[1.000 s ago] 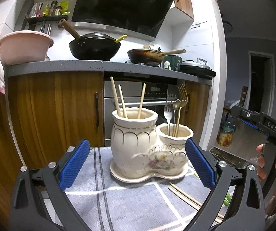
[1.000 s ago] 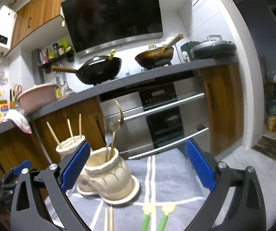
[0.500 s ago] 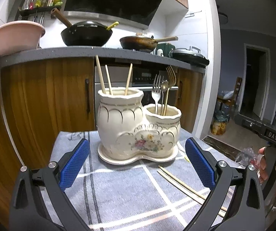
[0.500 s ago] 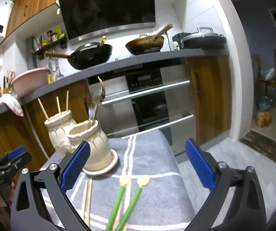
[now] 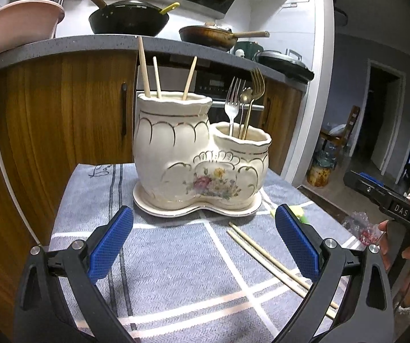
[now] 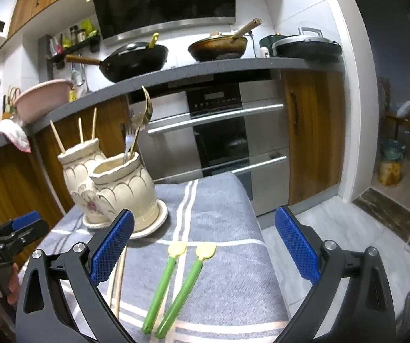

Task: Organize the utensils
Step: 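Move both tools back down to the utensils on the towel, then grasp a wooden chopstick with the left tool while the right tool grasps a green-handled spoon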

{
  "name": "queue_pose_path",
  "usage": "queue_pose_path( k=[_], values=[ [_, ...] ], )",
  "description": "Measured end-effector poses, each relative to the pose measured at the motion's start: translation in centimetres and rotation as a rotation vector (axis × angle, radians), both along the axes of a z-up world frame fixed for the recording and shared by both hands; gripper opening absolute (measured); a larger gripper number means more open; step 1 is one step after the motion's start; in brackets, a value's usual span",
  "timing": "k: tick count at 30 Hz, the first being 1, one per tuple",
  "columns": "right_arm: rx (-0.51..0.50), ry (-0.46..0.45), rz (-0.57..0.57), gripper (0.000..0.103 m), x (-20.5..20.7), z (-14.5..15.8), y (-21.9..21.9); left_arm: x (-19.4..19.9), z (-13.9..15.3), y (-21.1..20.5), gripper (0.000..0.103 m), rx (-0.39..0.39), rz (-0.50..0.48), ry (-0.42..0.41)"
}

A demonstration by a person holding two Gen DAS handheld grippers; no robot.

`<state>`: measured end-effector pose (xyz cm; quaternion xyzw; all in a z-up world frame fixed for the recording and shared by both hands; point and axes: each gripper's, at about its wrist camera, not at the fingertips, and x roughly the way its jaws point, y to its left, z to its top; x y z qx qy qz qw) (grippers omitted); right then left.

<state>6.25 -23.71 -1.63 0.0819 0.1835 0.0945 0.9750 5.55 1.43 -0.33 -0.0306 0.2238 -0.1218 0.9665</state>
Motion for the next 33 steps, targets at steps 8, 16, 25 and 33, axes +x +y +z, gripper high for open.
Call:
queue_pose_path(
  k=[8, 16, 25, 33],
  values=[
    [-0.012, 0.047, 0.003, 0.098, 0.8, -0.6, 0.1, 0.5, -1.2, -2.2, 0.098, 0.073, -0.033, 0.084],
    [-0.037, 0.149, -0.015, 0.098, 2.0, -1.6, -0.2, 1.2, -3.4, -5.0, 0.097, 0.139, -0.088, 0.226],
    [0.008, 0.199, -0.008, 0.098, 2.6, -2.1, -1.1, 0.4, -4.9, -7.8, 0.073, 0.173, -0.092, 0.341],
    [-0.029, 0.243, 0.02, 0.096, 2.9, -2.6, 0.0, 0.6, -5.3, -8.7, 0.06, 0.187, -0.026, 0.378]
  ],
)
